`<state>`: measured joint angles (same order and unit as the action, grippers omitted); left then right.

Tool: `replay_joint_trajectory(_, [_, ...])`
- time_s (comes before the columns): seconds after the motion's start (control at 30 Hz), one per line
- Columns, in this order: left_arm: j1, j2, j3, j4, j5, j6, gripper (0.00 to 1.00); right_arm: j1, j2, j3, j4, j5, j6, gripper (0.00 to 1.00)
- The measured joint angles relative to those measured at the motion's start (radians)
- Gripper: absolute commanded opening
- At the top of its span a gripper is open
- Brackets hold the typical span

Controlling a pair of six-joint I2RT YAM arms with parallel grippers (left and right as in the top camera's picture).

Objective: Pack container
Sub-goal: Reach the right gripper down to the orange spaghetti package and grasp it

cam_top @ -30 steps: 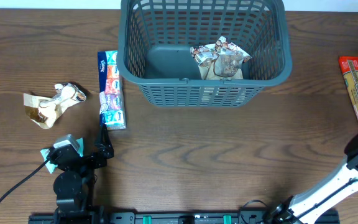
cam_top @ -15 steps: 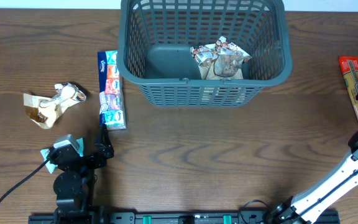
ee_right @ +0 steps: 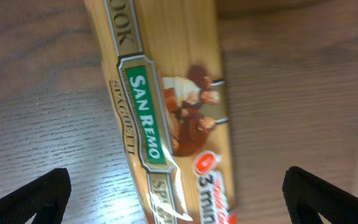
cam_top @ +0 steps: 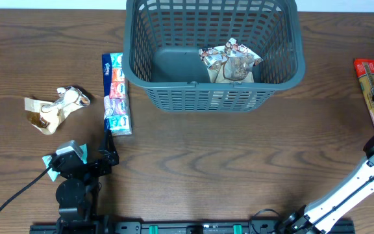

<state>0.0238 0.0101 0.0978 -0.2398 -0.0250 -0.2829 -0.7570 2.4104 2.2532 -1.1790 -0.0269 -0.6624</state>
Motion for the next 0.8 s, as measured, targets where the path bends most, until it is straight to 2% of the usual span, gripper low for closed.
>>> replay_joint_trajectory(0.57, [0.000,0.000,0.000,0.000,0.000,0.000,0.98,0.000,0.084,-0.014,0.023,-0.008,-0.007,0.99])
replay_joint_trajectory(0.8, [0.000,0.000,0.000,0.000,0.000,0.000,0.98,0.000,0.084,-0.089,0.086,-0.006,-0.008,0.99])
